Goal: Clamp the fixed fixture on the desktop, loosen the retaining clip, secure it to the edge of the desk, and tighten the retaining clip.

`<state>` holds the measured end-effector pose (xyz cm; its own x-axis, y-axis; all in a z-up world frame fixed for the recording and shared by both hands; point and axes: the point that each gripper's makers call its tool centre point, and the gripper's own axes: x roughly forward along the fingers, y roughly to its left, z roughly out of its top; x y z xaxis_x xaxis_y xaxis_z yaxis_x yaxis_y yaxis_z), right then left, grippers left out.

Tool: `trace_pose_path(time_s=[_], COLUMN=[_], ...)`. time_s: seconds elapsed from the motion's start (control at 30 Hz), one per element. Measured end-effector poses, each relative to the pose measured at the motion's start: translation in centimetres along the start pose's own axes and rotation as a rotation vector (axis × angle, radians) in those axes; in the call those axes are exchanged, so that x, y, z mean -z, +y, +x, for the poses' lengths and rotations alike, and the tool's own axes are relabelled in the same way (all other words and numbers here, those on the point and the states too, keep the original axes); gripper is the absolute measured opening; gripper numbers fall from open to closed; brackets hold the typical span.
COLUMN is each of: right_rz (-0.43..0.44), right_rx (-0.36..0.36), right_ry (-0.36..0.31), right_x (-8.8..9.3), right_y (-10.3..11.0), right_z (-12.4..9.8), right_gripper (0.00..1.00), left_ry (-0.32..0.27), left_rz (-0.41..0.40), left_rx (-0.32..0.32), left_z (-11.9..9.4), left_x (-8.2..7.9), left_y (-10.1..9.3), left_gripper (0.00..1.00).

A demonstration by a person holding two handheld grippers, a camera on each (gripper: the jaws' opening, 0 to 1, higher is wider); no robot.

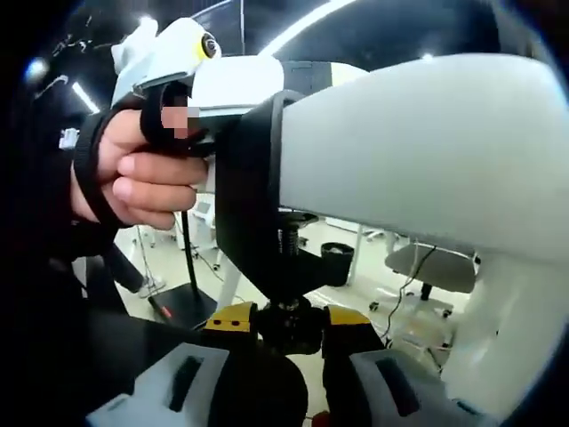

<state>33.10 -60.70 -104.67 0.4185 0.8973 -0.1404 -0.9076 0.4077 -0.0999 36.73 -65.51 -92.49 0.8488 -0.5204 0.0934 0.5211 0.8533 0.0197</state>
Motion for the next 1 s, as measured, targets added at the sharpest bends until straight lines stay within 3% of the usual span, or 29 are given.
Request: trace_pose_path(time_s=[0.27,0.53,0.87,0.93,1.0], right_rz=[0.009,0.037,0.094,0.112,0.127], right_rx=[-0.001,0.061,0.330,0.395,0.466], right_ry=[-0.012,0.041,0.058,0.071,0.061], right_x=[-0.3,-0.3,0.6,1.1,1.2], right_y=[0.6,0.1,-1.1,-1.1,-0.9], right_z=[-0.1,-0.1,-1.7,-2.0,-2.4], right_gripper=[0.27,0.29,0.38,0.44,0.59], left_ry=[0.001,0.001,0.000,-0.001,0.000], left_rz=[0.000,0.000,-0.001,0.000,-0.003], left_rx=[-0.007,-0.006,0.002,0.004,0.009], left_z=[0.1,0.1,0.1,0.1,0.1], left_x=[0.0,0.0,-0.1,-0.1,-0.1], left_y=[0.1,0.1,0.1,0.1,0.0], left_gripper=[0.01,0.01,0.01,0.01,0.01])
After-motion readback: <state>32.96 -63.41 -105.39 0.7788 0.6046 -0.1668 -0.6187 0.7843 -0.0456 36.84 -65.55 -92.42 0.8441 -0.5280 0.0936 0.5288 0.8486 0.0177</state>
